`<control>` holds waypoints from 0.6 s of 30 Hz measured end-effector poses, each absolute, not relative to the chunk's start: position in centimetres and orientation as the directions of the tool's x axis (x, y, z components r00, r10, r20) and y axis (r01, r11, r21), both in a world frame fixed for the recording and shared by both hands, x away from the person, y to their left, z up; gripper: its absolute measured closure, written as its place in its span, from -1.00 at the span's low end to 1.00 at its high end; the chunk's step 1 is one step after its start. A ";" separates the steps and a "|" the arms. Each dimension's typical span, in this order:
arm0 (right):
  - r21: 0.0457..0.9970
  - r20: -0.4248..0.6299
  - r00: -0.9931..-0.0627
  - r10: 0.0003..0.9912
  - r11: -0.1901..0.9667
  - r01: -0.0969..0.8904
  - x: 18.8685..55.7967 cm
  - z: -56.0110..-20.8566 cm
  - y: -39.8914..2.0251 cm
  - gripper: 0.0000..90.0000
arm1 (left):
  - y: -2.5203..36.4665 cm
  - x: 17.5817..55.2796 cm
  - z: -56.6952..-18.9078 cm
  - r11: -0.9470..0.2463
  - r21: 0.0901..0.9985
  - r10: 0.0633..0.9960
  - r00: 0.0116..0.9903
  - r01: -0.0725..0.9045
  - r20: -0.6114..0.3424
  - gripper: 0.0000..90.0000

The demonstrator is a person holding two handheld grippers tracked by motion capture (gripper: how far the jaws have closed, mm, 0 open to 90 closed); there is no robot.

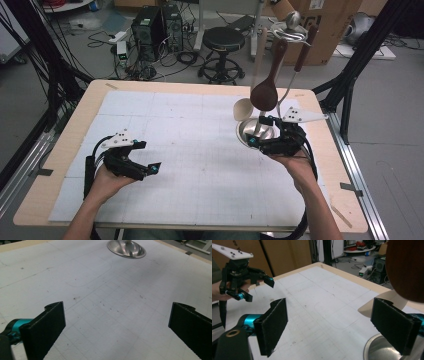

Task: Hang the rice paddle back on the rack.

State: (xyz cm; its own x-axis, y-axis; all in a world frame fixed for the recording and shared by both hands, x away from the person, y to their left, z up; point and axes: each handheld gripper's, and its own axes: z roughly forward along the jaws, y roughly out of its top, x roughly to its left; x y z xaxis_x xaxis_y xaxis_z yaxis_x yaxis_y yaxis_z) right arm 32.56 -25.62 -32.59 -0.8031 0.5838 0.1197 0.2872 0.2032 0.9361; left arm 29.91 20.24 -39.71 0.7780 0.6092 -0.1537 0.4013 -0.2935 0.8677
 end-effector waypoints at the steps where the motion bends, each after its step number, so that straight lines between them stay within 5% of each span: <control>1: 0.935 0.119 -0.801 0.587 0.206 0.290 32.5 -32.8 -25.6 -0.73 | 20.2 29.9 -39.8 -0.291 0.866 0.610 0.776 0.405 -0.158 -0.96; 12: 0.922 0.126 -0.792 0.597 0.224 0.315 32.2 -34.8 -25.6 -0.78 | 20.3 30.0 -39.8 -0.292 0.865 0.612 0.775 0.408 -0.158 -0.96; 18: 0.911 0.131 -0.777 0.615 0.234 0.339 32.0 -36.0 -25.8 -0.99 | 20.4 29.9 -39.9 -0.295 0.864 0.612 0.775 0.407 -0.156 -0.96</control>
